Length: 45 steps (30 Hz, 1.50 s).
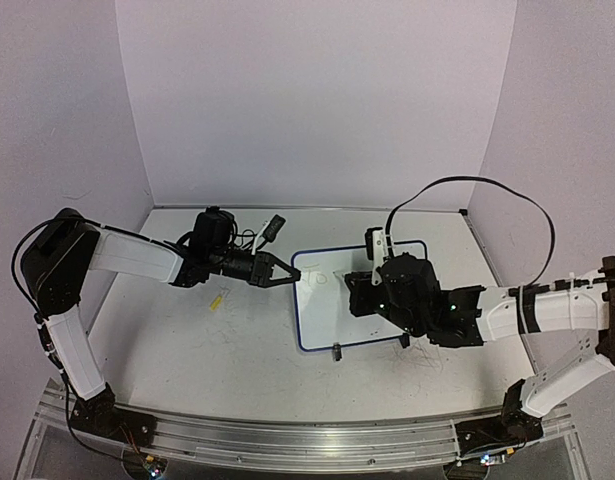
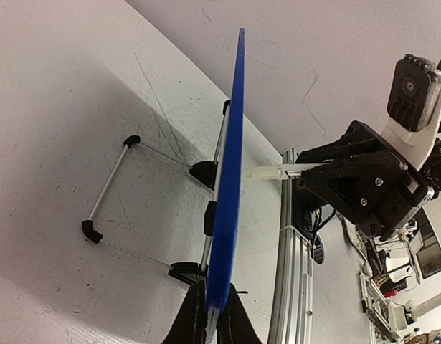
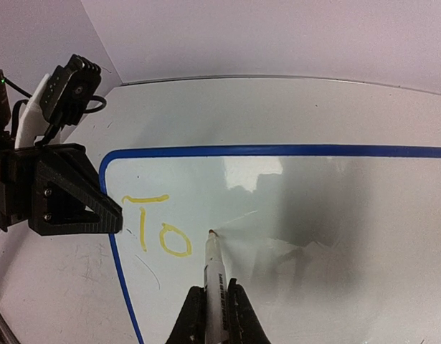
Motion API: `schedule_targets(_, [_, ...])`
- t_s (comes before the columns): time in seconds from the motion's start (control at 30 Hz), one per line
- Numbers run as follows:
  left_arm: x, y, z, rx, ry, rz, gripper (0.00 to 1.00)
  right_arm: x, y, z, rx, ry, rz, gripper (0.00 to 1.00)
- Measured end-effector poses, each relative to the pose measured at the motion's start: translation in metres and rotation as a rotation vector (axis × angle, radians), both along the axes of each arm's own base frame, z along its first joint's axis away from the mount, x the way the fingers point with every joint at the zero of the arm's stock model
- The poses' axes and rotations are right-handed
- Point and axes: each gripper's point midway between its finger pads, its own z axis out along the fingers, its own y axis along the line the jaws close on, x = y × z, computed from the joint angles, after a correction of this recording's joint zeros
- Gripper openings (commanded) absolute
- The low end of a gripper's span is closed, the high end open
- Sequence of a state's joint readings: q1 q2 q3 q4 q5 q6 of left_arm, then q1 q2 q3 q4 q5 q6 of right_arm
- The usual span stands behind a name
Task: Write a sentence on the whiteboard
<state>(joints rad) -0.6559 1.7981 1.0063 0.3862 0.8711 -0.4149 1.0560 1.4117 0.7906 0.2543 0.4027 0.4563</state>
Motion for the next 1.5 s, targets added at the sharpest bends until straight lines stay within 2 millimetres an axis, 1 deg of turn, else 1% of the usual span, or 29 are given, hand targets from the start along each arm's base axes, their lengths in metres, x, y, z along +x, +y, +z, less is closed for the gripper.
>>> schedule_targets(0.33, [0.000, 0.000, 0.000, 0.001, 0.001, 0.002, 0.00, 0.001, -0.001, -0.001, -0.006, -0.005, -0.014, 0.00])
schedule_targets(0.53, [0.000, 0.000, 0.000, 0.001, 0.001, 0.002, 0.00, 0.003, 0.005, 0.001, -0.003, -0.009, -0.007, 0.00])
schedule_targets(0.83, [0.000, 0.000, 0.000, 0.000, 0.000, 0.001, 0.00, -0.004, 0.012, -0.004, -0.013, 0.004, 0.016, 0.00])
schedule_targets(1.1, [0.000, 0.000, 0.000, 0.001, 0.000, 0.001, 0.00, -0.009, 0.010, -0.011, -0.016, 0.024, 0.017, 0.00])
schedule_targets(1.5, [0.000, 0.000, 0.000, 0.001, 0.001, 0.001, 0.00, -0.008, 0.004, -0.011, -0.034, 0.023, -0.004, 0.00])
